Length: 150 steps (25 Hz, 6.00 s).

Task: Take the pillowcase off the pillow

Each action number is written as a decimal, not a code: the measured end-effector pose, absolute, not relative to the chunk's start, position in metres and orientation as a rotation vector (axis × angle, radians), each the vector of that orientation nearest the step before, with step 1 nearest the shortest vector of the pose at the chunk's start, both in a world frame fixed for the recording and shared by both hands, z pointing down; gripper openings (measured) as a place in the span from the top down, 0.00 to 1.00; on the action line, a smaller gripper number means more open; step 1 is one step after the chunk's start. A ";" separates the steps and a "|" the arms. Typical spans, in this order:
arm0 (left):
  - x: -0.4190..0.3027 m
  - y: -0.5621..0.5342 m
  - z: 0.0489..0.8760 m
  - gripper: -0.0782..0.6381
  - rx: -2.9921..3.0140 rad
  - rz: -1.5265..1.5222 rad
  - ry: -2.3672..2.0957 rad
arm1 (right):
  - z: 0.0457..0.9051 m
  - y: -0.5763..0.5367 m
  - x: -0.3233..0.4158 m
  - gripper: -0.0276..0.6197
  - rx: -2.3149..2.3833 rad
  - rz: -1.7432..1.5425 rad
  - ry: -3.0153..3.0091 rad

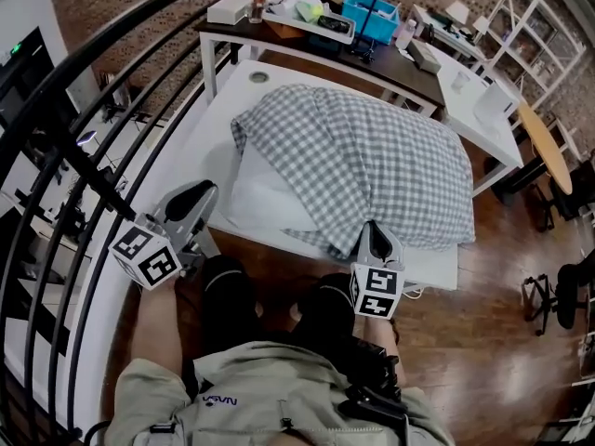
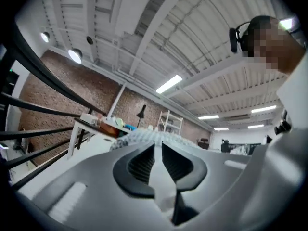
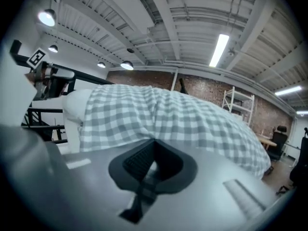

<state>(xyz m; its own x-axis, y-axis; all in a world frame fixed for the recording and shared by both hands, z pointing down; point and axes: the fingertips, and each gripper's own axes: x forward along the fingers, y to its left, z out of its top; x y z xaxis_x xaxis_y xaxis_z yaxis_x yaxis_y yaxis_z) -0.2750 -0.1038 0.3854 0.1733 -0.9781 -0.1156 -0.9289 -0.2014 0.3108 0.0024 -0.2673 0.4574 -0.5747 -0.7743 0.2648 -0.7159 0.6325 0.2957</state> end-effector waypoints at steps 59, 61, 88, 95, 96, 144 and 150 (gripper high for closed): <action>-0.223 -0.262 0.396 0.54 2.344 0.677 -1.944 | 0.368 -0.395 -0.182 0.94 0.544 -0.706 -2.134; -0.221 -0.263 0.402 0.63 2.342 0.643 -1.905 | 0.358 -0.391 -0.183 0.90 0.494 -0.639 -2.189; -0.161 -0.179 0.348 0.86 2.511 0.876 -2.576 | 0.332 -0.415 -0.260 0.94 0.605 -0.431 -2.129; -0.193 -0.166 0.336 0.87 2.460 0.563 -2.528 | 0.337 -0.485 -0.201 0.94 0.867 -0.458 -1.987; -0.211 -0.172 0.341 0.87 2.425 0.469 -2.478 | 0.339 -0.493 -0.188 0.94 0.896 -0.430 -1.976; -0.255 -0.163 0.392 0.87 2.335 0.756 -2.231 | 0.400 -0.289 0.064 0.94 1.422 -0.541 -2.107; -0.238 -0.158 0.438 0.86 2.321 0.737 -2.088 | 0.433 -0.291 0.060 0.95 1.347 -0.407 -2.139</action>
